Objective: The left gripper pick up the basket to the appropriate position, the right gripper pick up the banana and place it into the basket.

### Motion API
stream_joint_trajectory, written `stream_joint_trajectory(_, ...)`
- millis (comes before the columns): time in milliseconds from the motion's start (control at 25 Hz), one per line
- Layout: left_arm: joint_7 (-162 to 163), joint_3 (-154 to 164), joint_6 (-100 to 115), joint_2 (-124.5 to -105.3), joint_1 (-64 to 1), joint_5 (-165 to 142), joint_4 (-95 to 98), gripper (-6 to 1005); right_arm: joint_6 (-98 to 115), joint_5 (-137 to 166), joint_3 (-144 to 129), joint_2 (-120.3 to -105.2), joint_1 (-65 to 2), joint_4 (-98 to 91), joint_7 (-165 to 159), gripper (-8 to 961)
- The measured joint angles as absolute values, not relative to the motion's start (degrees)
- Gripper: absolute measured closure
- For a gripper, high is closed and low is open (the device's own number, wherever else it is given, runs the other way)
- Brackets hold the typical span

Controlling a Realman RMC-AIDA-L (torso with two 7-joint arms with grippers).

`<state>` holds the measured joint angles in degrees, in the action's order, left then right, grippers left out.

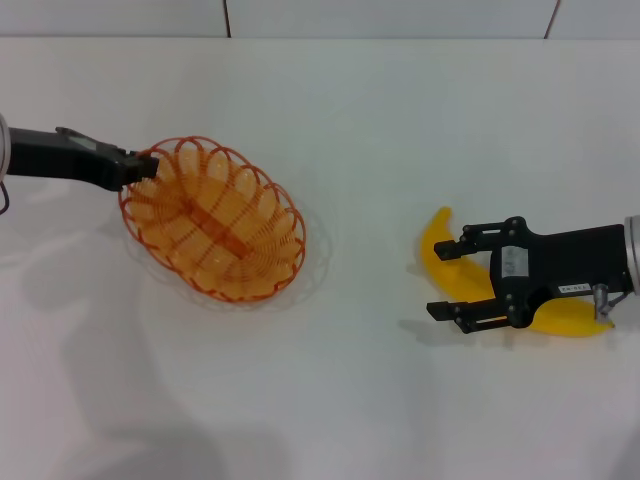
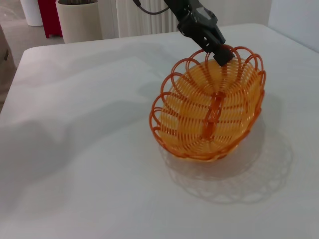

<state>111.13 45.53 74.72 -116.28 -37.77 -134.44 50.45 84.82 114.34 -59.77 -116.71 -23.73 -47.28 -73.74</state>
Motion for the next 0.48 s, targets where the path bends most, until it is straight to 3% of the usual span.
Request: stream_joint_trajectory(480, 105.9, 45.5, 72.0, -116.39, -38.2, -126.1, 47.9, 913, 84.8, 114.3, -59.8, -116.72, -24.1, -47.1, -73.7, 189)
